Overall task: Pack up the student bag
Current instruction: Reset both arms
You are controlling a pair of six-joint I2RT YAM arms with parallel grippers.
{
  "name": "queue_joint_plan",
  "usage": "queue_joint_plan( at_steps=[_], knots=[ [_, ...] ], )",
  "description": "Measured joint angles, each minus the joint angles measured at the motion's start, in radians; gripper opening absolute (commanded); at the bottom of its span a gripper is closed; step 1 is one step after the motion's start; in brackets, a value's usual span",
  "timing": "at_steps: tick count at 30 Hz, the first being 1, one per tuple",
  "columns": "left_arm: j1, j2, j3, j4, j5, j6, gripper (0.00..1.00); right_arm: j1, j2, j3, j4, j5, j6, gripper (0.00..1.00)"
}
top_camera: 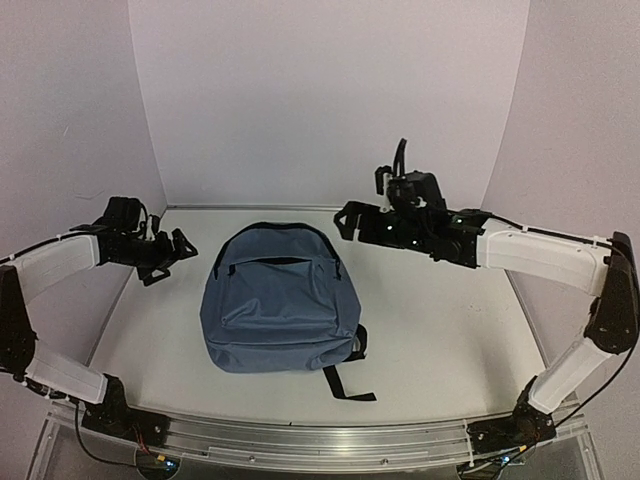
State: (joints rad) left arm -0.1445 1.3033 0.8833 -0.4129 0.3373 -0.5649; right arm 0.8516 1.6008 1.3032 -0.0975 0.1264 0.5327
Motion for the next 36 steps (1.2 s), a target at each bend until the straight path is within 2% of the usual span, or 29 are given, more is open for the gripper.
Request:
queue_joint_plan(
  at_steps=[5, 7, 10, 13, 20, 24, 31, 36],
  knots=[
    [0.195, 0.000, 0.051, -0.083, 0.038, 0.044, 1.00, -0.212, -0.054, -0.114, 0.000, -0.029, -0.025, 0.98],
    [0.241, -0.003, 0.074, -0.108, 0.030, 0.058, 1.00, -0.294, -0.081, -0.164, -0.012, -0.036, -0.033, 0.98],
    [0.266, -0.044, 0.097, -0.158, -0.011, 0.078, 1.00, -0.391, -0.148, -0.229, -0.035, -0.039, -0.040, 0.98],
    [0.266, -0.156, 0.106, -0.191, -0.078, 0.106, 1.00, -0.458, -0.264, -0.281, -0.052, -0.001, -0.062, 0.98],
    [0.266, -0.499, 0.098, -0.164, -0.184, 0.240, 1.00, -0.470, -0.589, -0.373, 0.025, 0.142, -0.194, 0.98],
    [0.266, -0.635, 0.031, -0.131, -0.200, 0.296, 1.00, -0.470, -0.744, -0.477, 0.119, 0.193, -0.288, 0.98],
    [0.266, -0.709, -0.048, -0.128, -0.216, 0.331, 1.00, -0.470, -0.879, -0.673, 0.223, 0.224, -0.382, 0.98],
    [0.266, -0.717, -0.048, -0.127, -0.217, 0.331, 1.00, -0.470, -0.911, -0.706, 0.252, 0.230, -0.400, 0.98]
  ],
)
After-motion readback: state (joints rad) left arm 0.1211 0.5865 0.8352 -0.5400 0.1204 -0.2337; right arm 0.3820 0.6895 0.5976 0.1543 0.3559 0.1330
